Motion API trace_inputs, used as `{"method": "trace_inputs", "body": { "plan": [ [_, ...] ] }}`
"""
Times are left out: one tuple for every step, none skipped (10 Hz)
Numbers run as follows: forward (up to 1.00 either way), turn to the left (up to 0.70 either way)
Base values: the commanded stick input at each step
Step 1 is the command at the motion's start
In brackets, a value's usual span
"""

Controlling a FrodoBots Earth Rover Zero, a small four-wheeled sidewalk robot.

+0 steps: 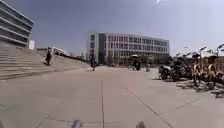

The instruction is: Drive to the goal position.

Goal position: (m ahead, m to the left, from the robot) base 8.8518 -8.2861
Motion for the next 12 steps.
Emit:
{"method": "trace_inputs", "body": {
  "plan": [
    [0.70, 0.02],
    [0.70, 0.06],
    [0.70, 0.04],
    [0.70, 0.02],
    [0.70, 0.00],
    [0.70, 0.00],
    [0.70, 0.00],
    [0.70, 0.00],
    [0.70, 0.00],
    [0.70, 0.00],
    [0.70, 0.00],
    [0.70, 0.00]
  ]
}}
